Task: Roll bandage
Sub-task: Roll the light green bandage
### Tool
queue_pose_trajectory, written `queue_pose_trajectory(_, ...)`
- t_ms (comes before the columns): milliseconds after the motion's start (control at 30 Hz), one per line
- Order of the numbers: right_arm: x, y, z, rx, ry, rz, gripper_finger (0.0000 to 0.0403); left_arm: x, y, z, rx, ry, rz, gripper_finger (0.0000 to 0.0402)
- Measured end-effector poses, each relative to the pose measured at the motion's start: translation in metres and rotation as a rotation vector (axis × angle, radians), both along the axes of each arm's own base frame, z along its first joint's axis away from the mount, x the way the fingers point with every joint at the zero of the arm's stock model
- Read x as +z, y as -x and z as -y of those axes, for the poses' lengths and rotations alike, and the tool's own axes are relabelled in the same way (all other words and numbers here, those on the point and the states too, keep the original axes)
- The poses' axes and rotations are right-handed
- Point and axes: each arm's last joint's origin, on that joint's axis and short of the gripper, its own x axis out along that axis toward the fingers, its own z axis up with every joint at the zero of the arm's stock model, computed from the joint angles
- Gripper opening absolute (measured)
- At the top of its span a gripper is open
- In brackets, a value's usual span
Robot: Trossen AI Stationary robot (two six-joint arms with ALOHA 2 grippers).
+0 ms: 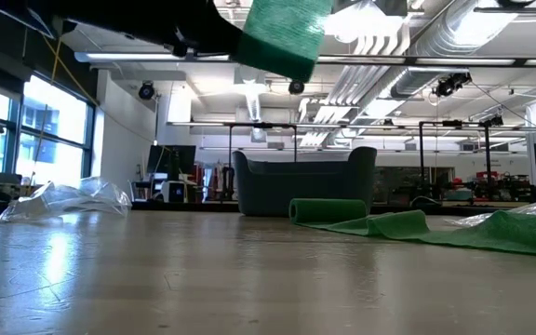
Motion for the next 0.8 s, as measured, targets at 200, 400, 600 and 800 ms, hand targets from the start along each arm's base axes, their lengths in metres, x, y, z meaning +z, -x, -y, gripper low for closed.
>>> queue_pose_trajectory(200,-0.009,-0.01,0.034,-0.127,-0.137,-0.076,0.0,-0.02,-0.013,0.007,-0.105,0.094,0.004,0.0003)
queue_pose_trajectory(400,-0.029,-0.025,0.069,-0.214,-0.236,-0.172,0.0,-0.026,-0.037,0.023,-0.264,0.155,0.005,0.0003)
queue_pose_trajectory(600,-0.061,-0.045,0.08,-0.245,-0.256,-0.314,0.0,-0.012,-0.052,0.046,-0.349,0.118,0.038,0.0003)
queue_pose_trajectory(800,-0.078,-0.053,0.082,-0.268,-0.232,-0.395,0.0,-0.007,-0.043,0.059,-0.269,0.073,0.036,0.0003)
